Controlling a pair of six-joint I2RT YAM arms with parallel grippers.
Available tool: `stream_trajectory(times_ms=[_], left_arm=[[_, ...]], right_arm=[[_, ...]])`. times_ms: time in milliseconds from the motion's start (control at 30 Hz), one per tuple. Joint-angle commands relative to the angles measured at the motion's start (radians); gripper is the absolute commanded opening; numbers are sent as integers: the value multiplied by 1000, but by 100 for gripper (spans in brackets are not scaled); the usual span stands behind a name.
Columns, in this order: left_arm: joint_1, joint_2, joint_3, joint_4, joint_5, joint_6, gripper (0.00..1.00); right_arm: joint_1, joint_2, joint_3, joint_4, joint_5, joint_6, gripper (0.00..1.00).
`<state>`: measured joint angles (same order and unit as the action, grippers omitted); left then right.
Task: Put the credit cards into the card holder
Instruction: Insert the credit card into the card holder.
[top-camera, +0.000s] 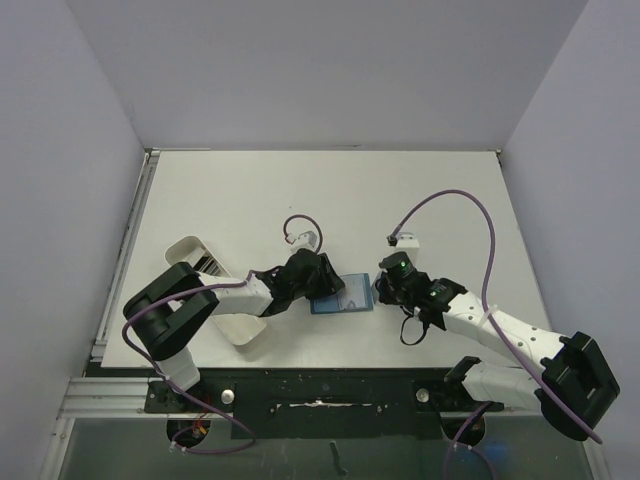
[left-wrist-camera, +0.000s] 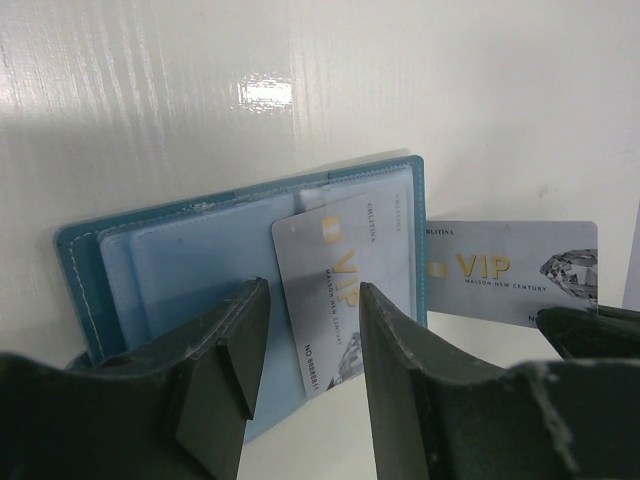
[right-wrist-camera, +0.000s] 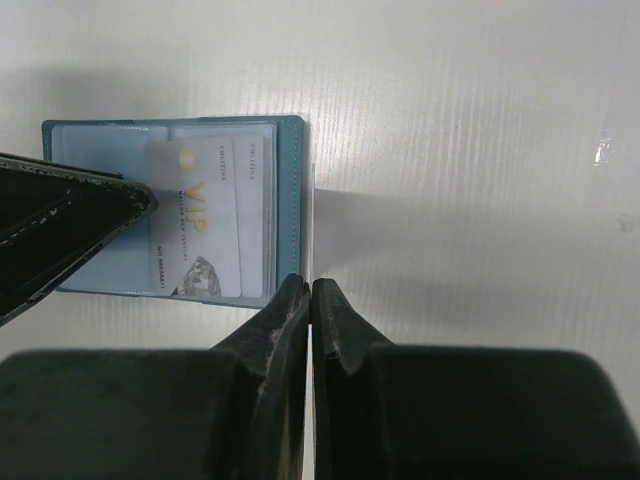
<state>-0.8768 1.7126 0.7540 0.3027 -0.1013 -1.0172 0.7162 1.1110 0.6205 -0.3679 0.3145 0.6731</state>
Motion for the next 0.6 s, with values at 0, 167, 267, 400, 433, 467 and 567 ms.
stream_trajectory(times_ms=[0,167,267,400,433,467,567], left_arm=[[-10,1,43,20,-4,-12,40],[-20,32,48,65,20,-42,40],[-24,48,51,88,35,-59,40],[-28,57,51,112,43,-75,40],[-28,58,53,117,42,-77,40],[-29,59,53,122,42,-79,40],[-29,62,55,150,45,-85,40]], right_arm=[[15,7,16,50,18,17,0],[24,7,17,49,18,20,0],[31,3,19,47,22,23,0],[39,2,18,47,23,28,0],[41,3,18,49,24,28,0],[42,4,17,49,24,29,0],[47,8,12,54,26,34,0]])
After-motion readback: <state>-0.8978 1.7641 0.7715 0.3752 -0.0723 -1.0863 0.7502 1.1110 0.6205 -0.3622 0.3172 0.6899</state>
